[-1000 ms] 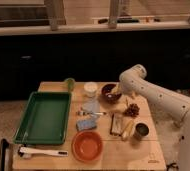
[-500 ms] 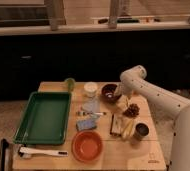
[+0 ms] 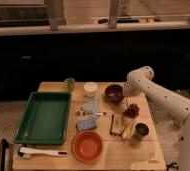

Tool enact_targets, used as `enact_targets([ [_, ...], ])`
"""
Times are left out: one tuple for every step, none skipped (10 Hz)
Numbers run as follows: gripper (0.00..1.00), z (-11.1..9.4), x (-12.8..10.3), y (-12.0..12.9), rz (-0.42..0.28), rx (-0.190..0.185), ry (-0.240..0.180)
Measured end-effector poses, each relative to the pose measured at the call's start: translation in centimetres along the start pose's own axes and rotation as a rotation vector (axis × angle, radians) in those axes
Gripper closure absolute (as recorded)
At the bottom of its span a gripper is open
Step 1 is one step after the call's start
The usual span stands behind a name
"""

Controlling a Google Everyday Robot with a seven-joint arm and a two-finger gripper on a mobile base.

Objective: Stack bowls into tray

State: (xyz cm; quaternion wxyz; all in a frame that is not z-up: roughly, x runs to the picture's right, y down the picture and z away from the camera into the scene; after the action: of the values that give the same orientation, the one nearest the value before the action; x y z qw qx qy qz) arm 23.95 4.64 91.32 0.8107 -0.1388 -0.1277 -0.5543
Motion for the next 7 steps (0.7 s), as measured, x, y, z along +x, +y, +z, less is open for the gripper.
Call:
enact_targets([
  [1.0, -0.2, 0.0, 0.2, 0.006, 0.006, 0.003],
  [1.0, -0.5, -0.1, 0.3, 0.007, 0.012, 0.006],
  [1.0, -0.8, -0.1, 0.3, 0.004, 0.016, 0.009],
  [1.0, -1.0, -0.3, 0.2, -0.002, 0.02, 0.009],
  [1.0, -1.2, -0.4, -0.1, -0.009, 0.025, 0.008],
  [1.0, -1.4, -0.6, -0.5, -0.018, 0.033, 0.004],
  [1.0, -1.6, -0.7, -0.6, -0.023, 0.047, 0.0],
])
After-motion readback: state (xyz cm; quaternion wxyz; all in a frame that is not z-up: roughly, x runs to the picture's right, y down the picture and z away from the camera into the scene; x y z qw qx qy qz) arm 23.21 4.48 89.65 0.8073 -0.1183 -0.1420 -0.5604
